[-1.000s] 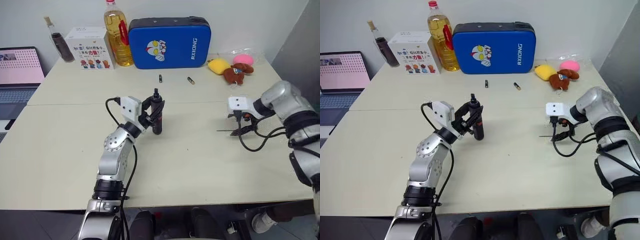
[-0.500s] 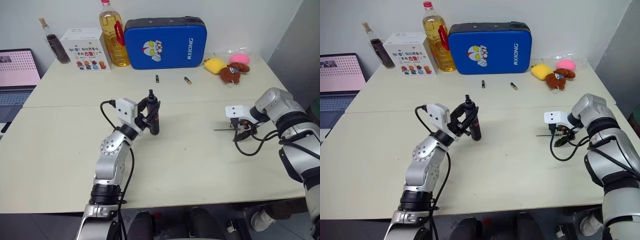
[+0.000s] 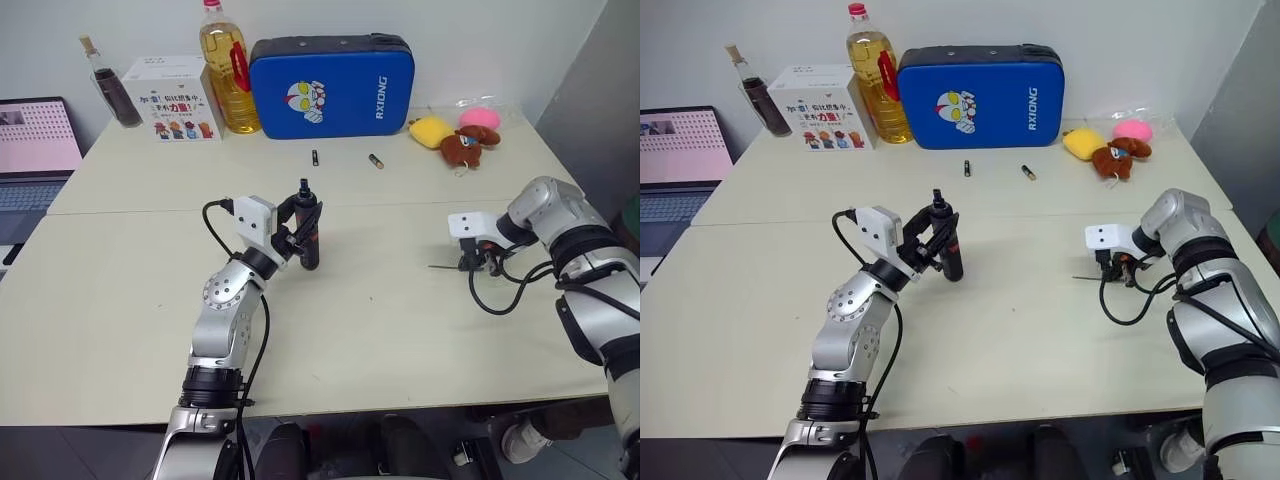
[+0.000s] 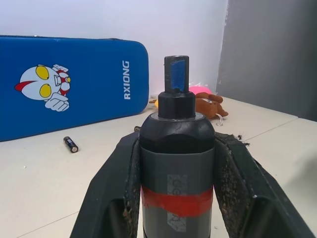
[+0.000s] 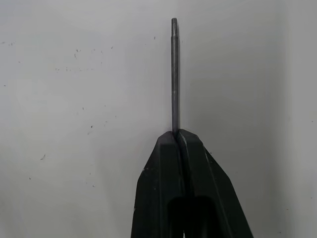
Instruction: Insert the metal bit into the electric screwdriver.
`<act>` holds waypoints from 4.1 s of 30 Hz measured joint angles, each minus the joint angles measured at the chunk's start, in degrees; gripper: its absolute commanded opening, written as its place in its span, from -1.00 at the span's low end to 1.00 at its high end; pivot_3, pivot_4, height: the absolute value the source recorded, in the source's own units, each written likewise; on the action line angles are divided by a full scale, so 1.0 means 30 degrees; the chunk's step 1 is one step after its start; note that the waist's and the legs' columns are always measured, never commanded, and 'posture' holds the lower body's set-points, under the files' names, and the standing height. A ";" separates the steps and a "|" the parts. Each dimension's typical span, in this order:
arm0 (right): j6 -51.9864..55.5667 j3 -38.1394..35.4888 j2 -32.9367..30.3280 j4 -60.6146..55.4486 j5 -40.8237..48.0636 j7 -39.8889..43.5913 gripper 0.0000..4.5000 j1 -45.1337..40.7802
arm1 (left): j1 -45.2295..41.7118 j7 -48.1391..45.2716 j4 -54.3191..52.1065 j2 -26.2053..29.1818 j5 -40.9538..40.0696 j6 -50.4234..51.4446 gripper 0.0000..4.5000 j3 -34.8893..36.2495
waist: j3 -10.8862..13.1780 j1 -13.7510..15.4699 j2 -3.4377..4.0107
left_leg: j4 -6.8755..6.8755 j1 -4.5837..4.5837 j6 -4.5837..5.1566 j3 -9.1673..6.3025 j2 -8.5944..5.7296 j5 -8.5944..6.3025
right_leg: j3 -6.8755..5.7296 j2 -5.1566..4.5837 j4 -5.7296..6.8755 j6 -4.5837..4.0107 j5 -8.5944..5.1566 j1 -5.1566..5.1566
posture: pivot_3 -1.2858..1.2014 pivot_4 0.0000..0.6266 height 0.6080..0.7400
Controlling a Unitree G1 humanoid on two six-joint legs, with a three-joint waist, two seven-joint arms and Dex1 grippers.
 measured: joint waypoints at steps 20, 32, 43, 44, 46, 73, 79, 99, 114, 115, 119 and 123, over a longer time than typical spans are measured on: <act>1.7547 -0.9870 0.2273 -1.6424 1.0334 -0.1904 -0.99 0.2159 | -0.0279 0.0011 -0.0058 0.0045 -0.0051 0.0336 -0.25 -0.0298 | 0.0012 0.0230 0.0066 | 0.0001 -0.0062 -0.0002 -0.0135 0.0000 0.0000 | -0.0011 -0.0018 0.0006 -0.0001 -0.0001 -0.0019 | 0.03 -0.52 1.00; 2.1229 -1.4786 1.0785 -2.3973 1.3608 -1.5605 -0.99 0.2734 | -0.4249 0.0317 0.0932 -0.1784 -0.0237 0.0910 -0.25 -0.0623 | 0.0012 0.0316 0.0065 | 0.0045 -0.0381 -0.0047 -0.0036 -0.0041 0.0029 | -0.0031 -0.0008 0.0030 0.0023 0.0016 -0.0298 | 0.03 -0.52 1.00; 1.7829 -1.3518 1.2936 -2.5088 1.4120 -1.9722 -0.99 0.5378 | -0.3262 0.0902 0.3815 -0.2779 0.0785 -0.1079 -0.25 -0.1122 | 0.0012 0.0187 0.0067 | 0.0020 -0.0369 -0.0037 -0.0007 -0.0028 0.0028 | -0.0035 0.0028 0.0031 0.0022 0.0016 -0.0316 | 0.03 -0.52 1.00; 1.7607 -1.3358 1.2982 -2.5191 1.4195 -1.9935 -0.99 0.5584 | -0.3144 0.0974 0.3857 -0.2819 0.0824 -0.1321 -0.25 -0.1116 | 0.0011 0.0190 0.0066 | 0.0023 -0.0369 -0.0038 -0.0009 -0.0021 0.0028 | -0.0035 0.0027 0.0031 0.0022 0.0016 -0.0314 | 0.03 -0.52 1.00; 1.7287 -1.3054 1.3042 -2.5263 1.4239 -2.0263 -0.99 0.5875 | -0.3143 0.1088 0.3945 -0.2835 0.0931 -0.1483 -0.25 -0.1149 | 0.0011 0.0195 0.0066 | 0.0027 -0.0368 -0.0037 -0.0009 -0.0028 0.0028 | -0.0037 0.0026 0.0036 0.0022 0.0016 -0.0311 | 0.03 -0.52 1.00; 1.8913 -1.3531 0.6956 -2.6388 2.0899 -1.5375 -0.99 0.6887 | -0.3099 -0.3354 0.1073 -0.0912 -0.1527 0.1838 -0.25 -0.2225 | 0.0013 0.0106 0.0064 | 0.0021 -0.0350 -0.0030 -0.0018 -0.0028 0.0025 | -0.0034 0.0081 0.0029 0.0021 0.0015 -0.0295 | 0.03 -0.52 1.00; 1.9455 -1.2969 0.6671 -2.7029 2.1420 -1.5396 -0.99 0.8418 | -0.2509 -0.3511 0.1211 -0.1017 -0.1097 0.1699 -0.25 -0.2685 | 0.0014 0.0203 0.0063 | 0.0032 -0.0360 -0.0030 -0.0019 -0.0024 0.0026 | -0.0029 0.0045 0.0029 0.0021 0.0015 -0.0292 | 0.03 -0.52 1.00; 1.9252 -1.2702 0.5760 -2.7523 2.1724 -1.5748 -0.99 0.9419 | -0.2423 -0.3546 0.1421 -0.1083 -0.0778 0.1352 -0.25 -0.2900 | 0.0013 0.0235 0.0062 | 0.0032 -0.0357 -0.0029 -0.0019 -0.0029 0.0026 | -0.0033 0.0049 0.0026 0.0021 0.0015 -0.0289 | 0.03 -0.52 1.00; 1.8574 -1.2223 0.5857 -2.7520 2.1677 -1.5784 -0.99 0.9800 | -0.2423 -0.3586 0.1420 -0.1051 -0.0786 0.1360 -0.25 -0.2900 | 0.0013 0.0237 0.0062 | 0.0033 -0.0357 -0.0029 -0.0018 -0.0029 0.0026 | -0.0034 0.0048 0.0026 0.0022 0.0015 -0.0288 | 0.03 -0.52 1.00; 1.8537 -1.2203 0.5856 -2.7506 2.1660 -1.5784 -0.99 0.9905 | -0.2423 -0.3586 0.1418 -0.1051 -0.0786 0.1360 -0.25 -0.2900 | 0.0013 0.0237 0.0062 | 0.0033 -0.0357 -0.0029 -0.0019 -0.0029 0.0026 | -0.0033 0.0048 0.0026 0.0022 0.0015 -0.0288 | 0.03 -0.52 1.00; 1.8354 -1.2078 0.5849 -2.7487 2.1592 -1.5781 -0.99 0.9933 | -0.2423 -0.3584 0.1417 -0.1050 -0.0787 0.1369 -0.25 -0.2899 | 0.0013 0.0237 0.0063 | 0.0033 -0.0355 -0.0030 -0.0018 -0.0029 0.0026 | -0.0035 0.0049 0.0027 0.0022 0.0015 -0.0288 | 0.03 -0.52 1.00; 1.8127 -1.1985 0.5848 -2.7363 2.1555 -1.5781 -0.99 0.9932 | -0.2423 -0.3588 0.1416 -0.1042 -0.0792 0.1371 -0.25 -0.2899 | 0.0013 0.0237 0.0062 | 0.0033 -0.0355 -0.0029 -0.0017 -0.0029 0.0026 | -0.0034 0.0048 0.0027 0.0022 0.0015 -0.0288 | 0.03 -0.52 1.00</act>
